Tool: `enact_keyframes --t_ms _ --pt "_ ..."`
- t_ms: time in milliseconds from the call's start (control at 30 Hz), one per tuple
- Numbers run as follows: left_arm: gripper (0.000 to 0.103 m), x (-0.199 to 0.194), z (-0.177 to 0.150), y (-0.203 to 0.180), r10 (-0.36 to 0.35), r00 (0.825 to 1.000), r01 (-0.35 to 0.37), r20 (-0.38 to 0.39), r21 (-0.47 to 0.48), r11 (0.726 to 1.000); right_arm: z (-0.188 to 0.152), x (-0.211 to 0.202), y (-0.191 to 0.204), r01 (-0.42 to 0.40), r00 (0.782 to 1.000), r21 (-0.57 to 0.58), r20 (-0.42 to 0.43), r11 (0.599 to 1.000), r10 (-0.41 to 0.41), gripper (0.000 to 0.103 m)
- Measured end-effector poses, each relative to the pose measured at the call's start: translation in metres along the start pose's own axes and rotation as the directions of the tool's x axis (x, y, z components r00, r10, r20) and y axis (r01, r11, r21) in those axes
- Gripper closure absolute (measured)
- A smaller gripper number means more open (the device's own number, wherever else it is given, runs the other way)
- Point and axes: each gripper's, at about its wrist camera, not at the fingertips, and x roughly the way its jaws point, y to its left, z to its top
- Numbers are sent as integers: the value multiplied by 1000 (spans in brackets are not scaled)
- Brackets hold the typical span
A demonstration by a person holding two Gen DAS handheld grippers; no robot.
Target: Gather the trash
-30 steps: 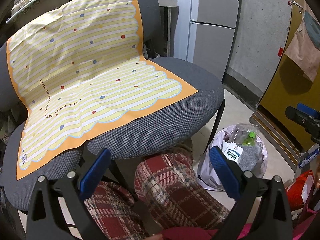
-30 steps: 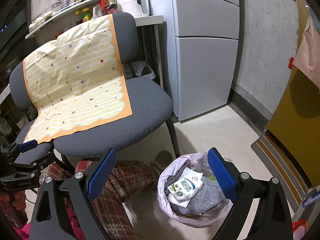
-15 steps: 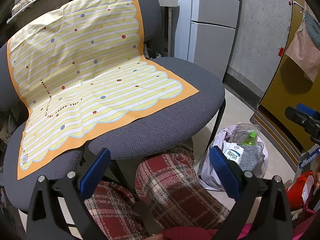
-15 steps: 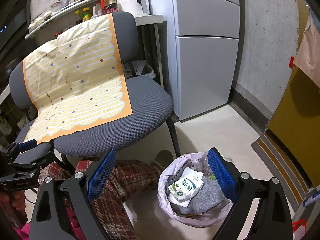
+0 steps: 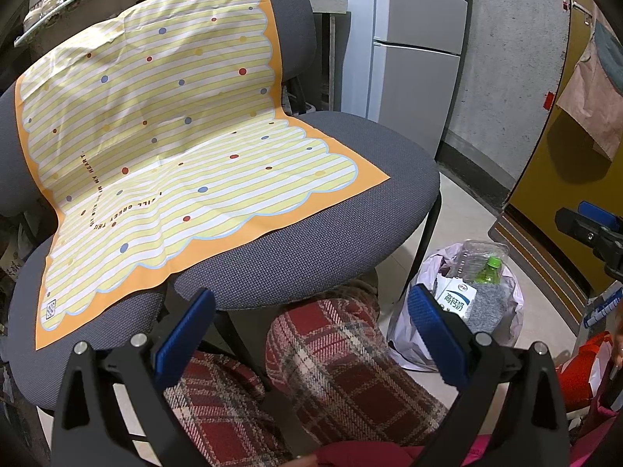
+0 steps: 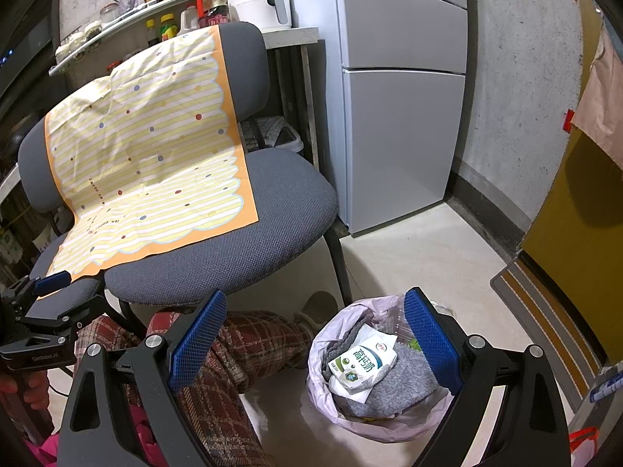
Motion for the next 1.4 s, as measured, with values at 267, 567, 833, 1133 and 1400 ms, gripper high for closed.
enact_keyframes --t_ms 267,567,833,1133,1400 --pt "7 0 0 1 0 1000 0 -1 0 1000 0 1 -1 0 1000 0 -2 1000 0 11" --pt "7 0 0 2 -1 1000 1 -1 2 1000 -1 1 0 0 1000 0 -3 1000 0 11" --pt "7 0 0 2 0 1000 0 -1 2 1000 0 1 -1 -1 1000 -1 -3 1000 1 11" --pt "7 0 0 2 0 1000 0 -2 1 1000 0 1 -2 -3 1000 -1 -4 1000 2 11" --pt "7 0 0 3 -2 1000 2 -3 3 1000 1 1 -1 -1 1000 -1 -4 1000 1 11"
